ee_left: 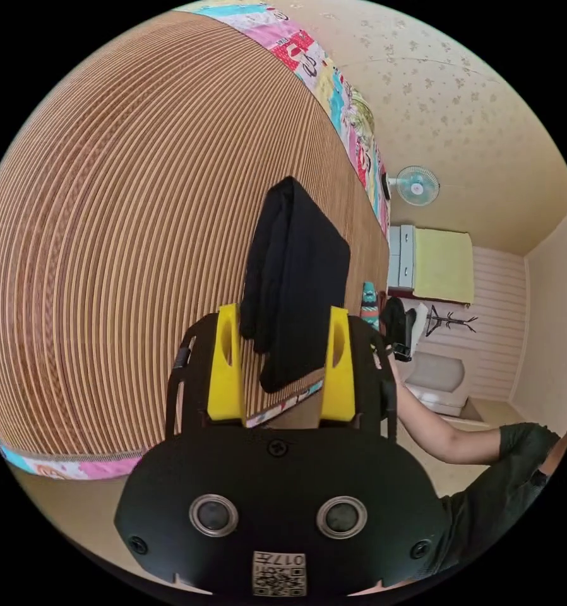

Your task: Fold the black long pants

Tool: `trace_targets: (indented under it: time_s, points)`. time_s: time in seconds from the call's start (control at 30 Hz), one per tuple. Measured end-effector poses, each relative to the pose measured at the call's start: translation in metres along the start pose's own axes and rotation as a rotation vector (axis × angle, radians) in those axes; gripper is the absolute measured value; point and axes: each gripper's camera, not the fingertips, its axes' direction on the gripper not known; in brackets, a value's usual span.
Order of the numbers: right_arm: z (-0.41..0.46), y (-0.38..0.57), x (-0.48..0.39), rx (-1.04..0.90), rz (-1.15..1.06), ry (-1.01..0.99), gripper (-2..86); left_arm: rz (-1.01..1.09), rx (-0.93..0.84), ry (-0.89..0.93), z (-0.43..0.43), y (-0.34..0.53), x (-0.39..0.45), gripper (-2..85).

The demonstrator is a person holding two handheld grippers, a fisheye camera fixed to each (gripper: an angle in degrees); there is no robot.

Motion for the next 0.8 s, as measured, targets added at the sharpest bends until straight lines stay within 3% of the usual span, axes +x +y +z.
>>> trace_targets:
  time_s: [0.1,0.2,0.3,0.47,0.6,0.8]
  points:
    - [0.016,-0.052,0.014,0.019,0.004,-0.085,17.8,0.039,-0.092,-0.029,0.039,-0.037,0.003,18.1]
    - [0.037,-0.075,0.034,0.019,0.084,-0.247,16.4,0.016,-0.074,-0.020,0.052,-0.042,0.007,14.5]
    - [0.039,-0.064,0.021,0.069,0.097,-0.150,14.5,-0.085,-0.121,0.072,0.058,-0.031,-0.006,12.3]
    - [0.065,-0.009,0.001,-0.094,0.215,-0.132,12.2,-0.053,-0.272,0.084,0.033,0.022,-0.019,8.6]
    - [0.117,0.047,-0.044,-0.097,0.242,-0.194,9.4,-0.036,-0.326,0.017,-0.051,0.076,-0.052,6.6]
    - [0.261,0.074,-0.173,-0.037,0.317,-0.389,8.8,-0.082,-0.094,-0.115,-0.256,0.084,-0.118,7.4]
